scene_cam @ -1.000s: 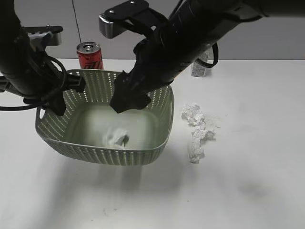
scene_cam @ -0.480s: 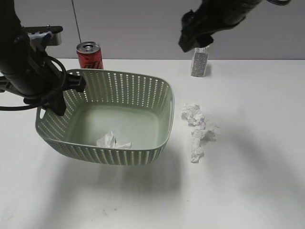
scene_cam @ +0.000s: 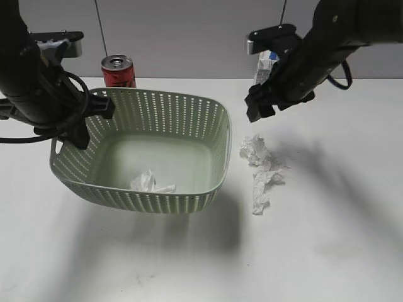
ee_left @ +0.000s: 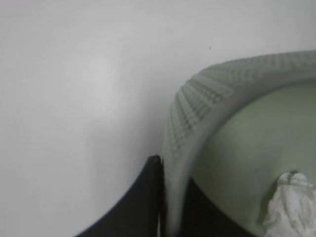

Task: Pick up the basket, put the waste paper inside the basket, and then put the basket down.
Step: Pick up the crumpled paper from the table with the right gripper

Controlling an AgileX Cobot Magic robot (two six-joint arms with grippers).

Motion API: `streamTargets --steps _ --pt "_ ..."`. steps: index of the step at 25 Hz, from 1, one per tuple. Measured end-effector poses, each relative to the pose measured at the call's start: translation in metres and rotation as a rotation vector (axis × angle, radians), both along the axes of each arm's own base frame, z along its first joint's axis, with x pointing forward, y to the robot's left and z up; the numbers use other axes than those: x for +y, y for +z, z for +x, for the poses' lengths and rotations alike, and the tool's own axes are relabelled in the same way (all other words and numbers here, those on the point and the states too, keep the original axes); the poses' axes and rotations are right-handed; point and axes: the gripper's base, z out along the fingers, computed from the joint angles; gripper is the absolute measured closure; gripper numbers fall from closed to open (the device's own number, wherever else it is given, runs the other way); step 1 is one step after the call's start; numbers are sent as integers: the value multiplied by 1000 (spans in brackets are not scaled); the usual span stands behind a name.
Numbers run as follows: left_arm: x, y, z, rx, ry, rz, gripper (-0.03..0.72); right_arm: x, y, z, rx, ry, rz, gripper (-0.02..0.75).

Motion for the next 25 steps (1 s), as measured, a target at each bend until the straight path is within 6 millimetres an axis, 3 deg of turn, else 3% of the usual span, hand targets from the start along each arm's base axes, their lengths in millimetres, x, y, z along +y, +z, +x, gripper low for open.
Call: streamTargets --steps 7,10,12,15,17,19,25 --pt "0 0 1 -7 1 -3 680 12 -74 2 149 7 -29 178" --pt "0 0 1 -8 1 -4 680 12 -85 2 177 14 -44 201" --pt "0 0 1 -8 1 -4 680 12 -84 2 183 16 -46 298" --pt "0 0 1 -9 1 -4 680 11 -82 -1 205 19 -49 581" --pt "0 0 1 -9 1 -4 680 11 -75 -3 209 24 -48 677" --pt "0 0 1 -9 1 -4 680 10 -56 -5 180 27 -35 705" --pt "0 0 1 -9 1 -4 680 12 58 -26 -18 66 145 713"
